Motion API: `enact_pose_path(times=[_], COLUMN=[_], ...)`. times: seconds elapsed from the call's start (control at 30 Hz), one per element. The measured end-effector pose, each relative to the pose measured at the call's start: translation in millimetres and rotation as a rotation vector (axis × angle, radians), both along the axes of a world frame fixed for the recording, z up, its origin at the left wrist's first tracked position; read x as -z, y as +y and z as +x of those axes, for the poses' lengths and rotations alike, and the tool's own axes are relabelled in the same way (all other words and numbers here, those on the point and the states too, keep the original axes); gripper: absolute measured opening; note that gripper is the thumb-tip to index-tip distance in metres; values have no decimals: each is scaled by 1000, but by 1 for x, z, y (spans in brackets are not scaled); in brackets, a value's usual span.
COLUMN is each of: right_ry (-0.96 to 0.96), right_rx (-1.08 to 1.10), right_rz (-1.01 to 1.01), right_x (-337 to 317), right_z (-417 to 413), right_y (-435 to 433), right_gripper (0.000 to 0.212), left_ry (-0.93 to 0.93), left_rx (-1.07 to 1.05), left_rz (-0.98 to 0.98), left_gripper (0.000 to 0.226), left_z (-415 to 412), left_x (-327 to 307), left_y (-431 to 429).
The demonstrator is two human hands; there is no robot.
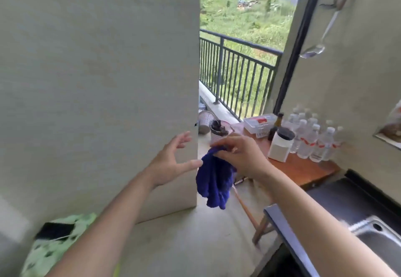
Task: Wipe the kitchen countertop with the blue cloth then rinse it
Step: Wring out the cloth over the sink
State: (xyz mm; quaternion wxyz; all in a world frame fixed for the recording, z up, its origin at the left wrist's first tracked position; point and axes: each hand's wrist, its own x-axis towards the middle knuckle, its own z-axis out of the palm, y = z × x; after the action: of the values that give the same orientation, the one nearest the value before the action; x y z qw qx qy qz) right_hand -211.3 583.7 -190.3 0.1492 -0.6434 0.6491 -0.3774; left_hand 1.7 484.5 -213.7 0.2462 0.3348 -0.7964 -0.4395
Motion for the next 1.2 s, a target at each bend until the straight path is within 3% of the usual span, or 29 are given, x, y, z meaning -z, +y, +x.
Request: enact_pose_path(times=[0.1,0.23,0.37,0.57,0.7,0.8,0.87,0.97,1.07,1.2], right_ry=[41,63,115,230,-14,-233,-188,43,91,156], right_rx=[-49,-29,-66,-77,-138,-275,-329,-272,-241,-216], right_rz=[12,13,133,190,84,23,-43,-153,-120,-74], right_x=[-12,-13,-3,7,-16,-45,-58,-68,-77,-83], right_z=[30,43,37,28,13,12,13,11,9,11], right_y=[-44,-94,-146,-243,-302,-347,-380,-426,-454,-481], right_gripper=[21,23,17,28,21,22,26,25,15,6], left_ry=[-37,9,137,158,257,226,197,191,286,392], left_rx=[-21,-106,-263,-317,-315,-286,-236,-218,-348,-341], left_rz=[-27,-144,-224,-257,-68,93,131,3,-153,-155], left_gripper=[73,16,18,17,3,17,25,9,13,19], left_z=[24,40,51,48,49,39,33,27,29,42], left_x=[-11,-18,-29,-44,-57,-76,-88,-98,-103,-116], left_y=[-30,-71,-120,-202,-268,-313,-336,-364,-393,-427])
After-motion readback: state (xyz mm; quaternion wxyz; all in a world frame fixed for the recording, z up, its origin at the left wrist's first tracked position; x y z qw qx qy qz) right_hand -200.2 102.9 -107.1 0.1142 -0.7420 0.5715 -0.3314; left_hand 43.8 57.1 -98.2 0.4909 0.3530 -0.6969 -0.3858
